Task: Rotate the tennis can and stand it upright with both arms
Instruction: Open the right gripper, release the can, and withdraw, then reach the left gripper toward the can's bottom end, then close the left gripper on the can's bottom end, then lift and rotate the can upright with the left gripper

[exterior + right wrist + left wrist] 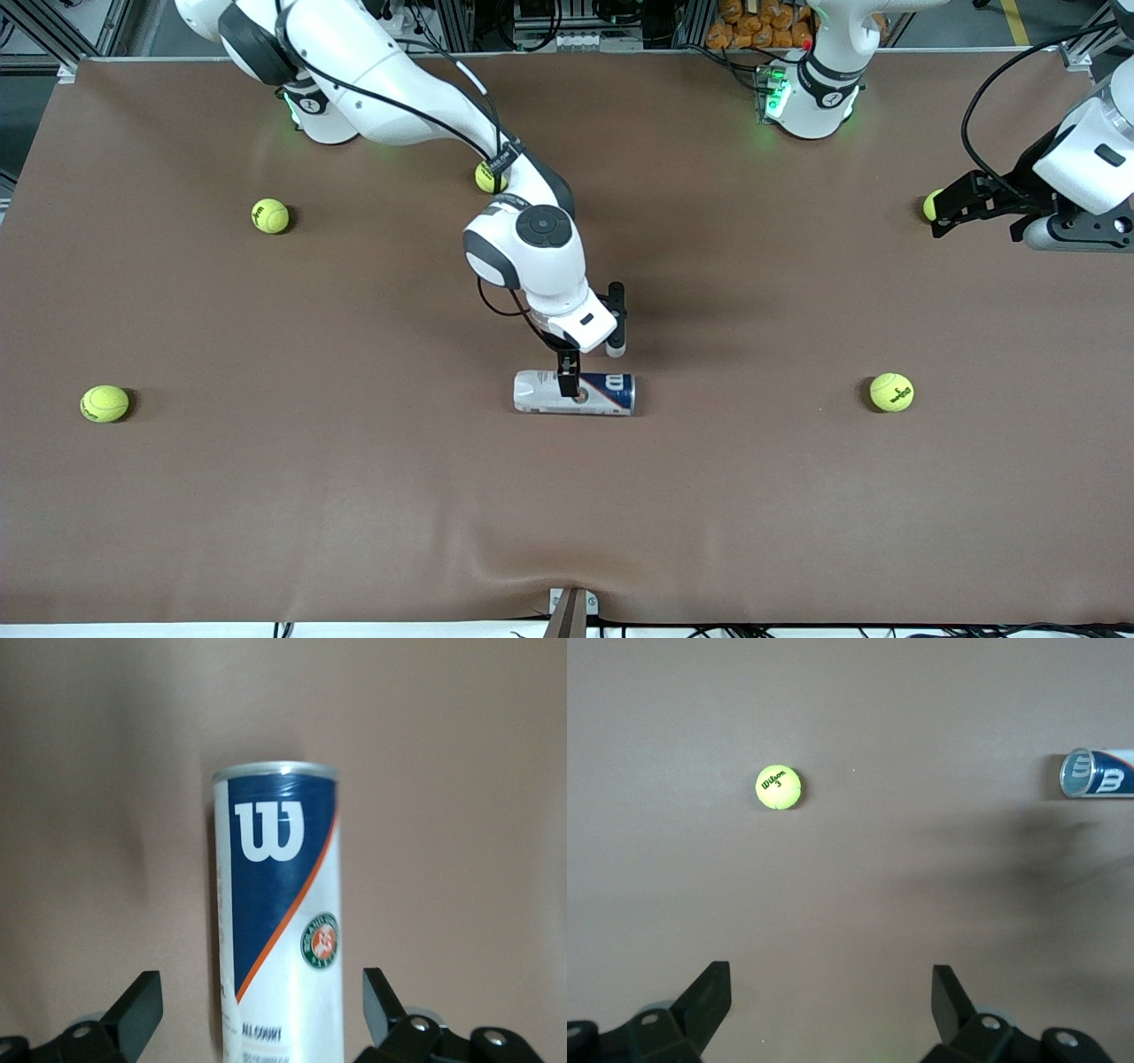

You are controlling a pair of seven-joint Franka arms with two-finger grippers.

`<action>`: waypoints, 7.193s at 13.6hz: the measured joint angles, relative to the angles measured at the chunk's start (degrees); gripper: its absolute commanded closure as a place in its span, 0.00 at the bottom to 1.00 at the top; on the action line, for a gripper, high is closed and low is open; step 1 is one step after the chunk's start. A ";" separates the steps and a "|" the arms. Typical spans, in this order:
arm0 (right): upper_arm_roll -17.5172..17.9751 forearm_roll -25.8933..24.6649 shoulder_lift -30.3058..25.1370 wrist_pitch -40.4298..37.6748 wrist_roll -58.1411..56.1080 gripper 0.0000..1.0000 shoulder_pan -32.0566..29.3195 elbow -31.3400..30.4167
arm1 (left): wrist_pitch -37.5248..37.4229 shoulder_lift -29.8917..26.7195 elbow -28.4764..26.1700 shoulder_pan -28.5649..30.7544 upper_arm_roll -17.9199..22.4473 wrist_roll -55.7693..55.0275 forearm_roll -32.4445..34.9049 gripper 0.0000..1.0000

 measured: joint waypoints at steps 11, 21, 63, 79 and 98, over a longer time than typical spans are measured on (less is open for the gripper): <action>-0.61 5.30 -31.79 -14.48 16.07 0.00 -18.58 -19.09 | -0.10 0.58 0.04 0.05 0.08 0.00 0.00 0.00; -12.56 15.43 -45.79 -49.27 24.36 0.00 -31.02 -15.57 | -0.12 7.29 1.08 -0.32 -0.42 0.11 -2.03 0.00; -9.98 18.32 -50.45 -59.99 35.76 0.00 -37.73 -11.08 | 27.65 49.43 0.69 -12.35 -2.30 44.51 -79.26 0.00; -9.85 18.32 -50.38 -59.99 35.72 0.00 -37.20 -11.15 | 28.73 50.60 0.67 -14.42 -2.27 44.54 -80.10 0.92; -9.78 18.32 -50.27 -59.64 35.71 0.00 -37.03 -11.17 | 41.18 44.59 17.20 -30.36 -2.21 -22.08 -32.07 1.00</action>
